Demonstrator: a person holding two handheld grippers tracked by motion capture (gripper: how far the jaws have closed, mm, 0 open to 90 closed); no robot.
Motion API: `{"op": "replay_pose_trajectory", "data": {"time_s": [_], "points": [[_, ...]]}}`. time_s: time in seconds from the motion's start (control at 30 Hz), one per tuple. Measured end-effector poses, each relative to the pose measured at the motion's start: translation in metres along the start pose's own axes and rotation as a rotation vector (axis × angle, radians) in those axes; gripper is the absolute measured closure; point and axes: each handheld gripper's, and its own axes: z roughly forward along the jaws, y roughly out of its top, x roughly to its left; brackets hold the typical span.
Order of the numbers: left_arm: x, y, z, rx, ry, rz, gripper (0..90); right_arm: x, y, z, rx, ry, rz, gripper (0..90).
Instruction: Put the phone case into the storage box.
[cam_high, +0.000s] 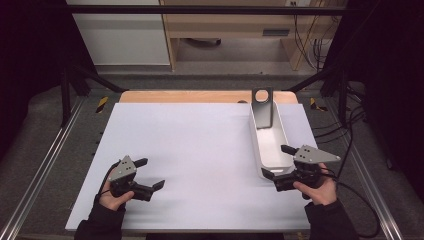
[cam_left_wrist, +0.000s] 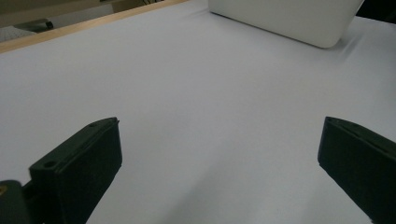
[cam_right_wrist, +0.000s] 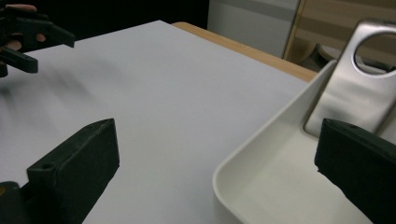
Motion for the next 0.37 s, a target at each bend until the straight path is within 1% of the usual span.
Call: {"op": "replay_pose_trajectory", "data": {"time_s": [0.03, 0.13, 0.3, 0.37], "points": [[0.000, 0.000, 0.000, -0.003, -0.002, 0.001, 0.0, -0.002, -0.004, -0.001, -0.001, -0.001, 0.011, 0.5], [0.000, 0.000, -0.001, -0.007, -0.002, 0.001, 0.0, -0.009, -0.017, -0.006, 0.006, 0.000, 0.007, 0.5], [0.000, 0.001, -0.002, -0.014, -0.001, 0.002, 0.0, -0.014, -0.028, -0.011, -0.018, 0.018, 0.024, 0.5], [0.000, 0.001, -0.002, -0.018, -0.002, 0.001, 0.0, -0.017, -0.032, -0.012, -0.026, 0.015, 0.026, 0.4]]}}
